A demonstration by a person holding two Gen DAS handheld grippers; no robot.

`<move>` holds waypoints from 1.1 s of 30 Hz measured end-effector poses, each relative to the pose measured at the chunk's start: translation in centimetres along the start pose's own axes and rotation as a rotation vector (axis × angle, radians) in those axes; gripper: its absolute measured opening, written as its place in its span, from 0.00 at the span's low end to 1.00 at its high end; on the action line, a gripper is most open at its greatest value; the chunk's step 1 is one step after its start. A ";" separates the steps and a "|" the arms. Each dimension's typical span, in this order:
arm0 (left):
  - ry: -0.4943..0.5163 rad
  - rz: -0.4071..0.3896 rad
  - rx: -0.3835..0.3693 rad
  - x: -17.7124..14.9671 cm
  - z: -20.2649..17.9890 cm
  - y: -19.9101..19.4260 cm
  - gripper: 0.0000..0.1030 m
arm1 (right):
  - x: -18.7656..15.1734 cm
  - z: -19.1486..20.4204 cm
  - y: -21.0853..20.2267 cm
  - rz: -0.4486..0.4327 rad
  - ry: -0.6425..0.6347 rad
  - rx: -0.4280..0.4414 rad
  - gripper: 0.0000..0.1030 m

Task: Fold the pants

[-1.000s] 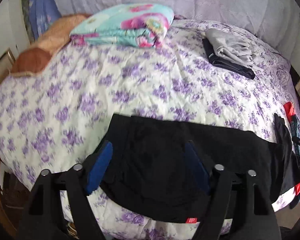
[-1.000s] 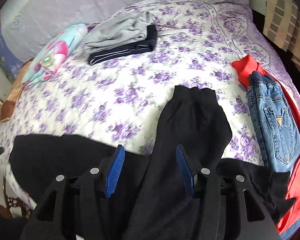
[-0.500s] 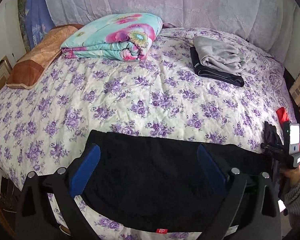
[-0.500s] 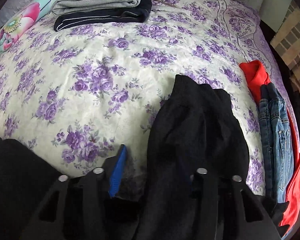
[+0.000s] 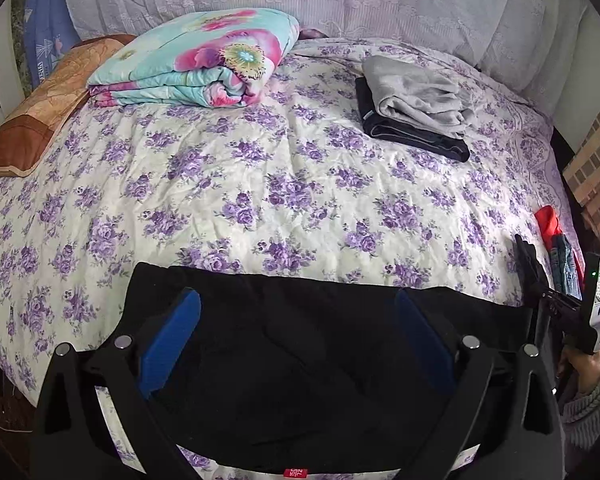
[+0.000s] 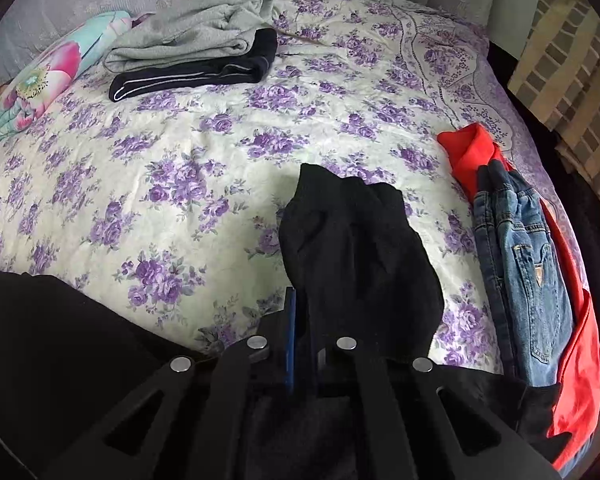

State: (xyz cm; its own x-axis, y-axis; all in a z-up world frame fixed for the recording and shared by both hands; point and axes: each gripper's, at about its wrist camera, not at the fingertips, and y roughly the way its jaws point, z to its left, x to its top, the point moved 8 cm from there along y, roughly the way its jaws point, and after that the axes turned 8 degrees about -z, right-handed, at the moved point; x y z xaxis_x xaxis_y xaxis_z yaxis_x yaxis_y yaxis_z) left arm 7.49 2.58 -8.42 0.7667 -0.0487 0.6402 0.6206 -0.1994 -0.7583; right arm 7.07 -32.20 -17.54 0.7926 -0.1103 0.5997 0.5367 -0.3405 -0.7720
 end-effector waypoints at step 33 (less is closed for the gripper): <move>-0.090 0.046 0.126 -2.9 5.8 -2.6 0.93 | -0.3 2.7 4.2 0.025 -0.002 -0.092 0.31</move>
State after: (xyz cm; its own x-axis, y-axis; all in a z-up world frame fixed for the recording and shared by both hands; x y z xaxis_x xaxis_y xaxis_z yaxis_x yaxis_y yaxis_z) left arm 4.60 8.94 -8.98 0.8030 0.0337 0.5950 0.5957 -0.0741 -0.7998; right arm 9.86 -31.08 -21.56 0.8061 -0.1184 0.5798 0.4876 -0.4221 -0.7642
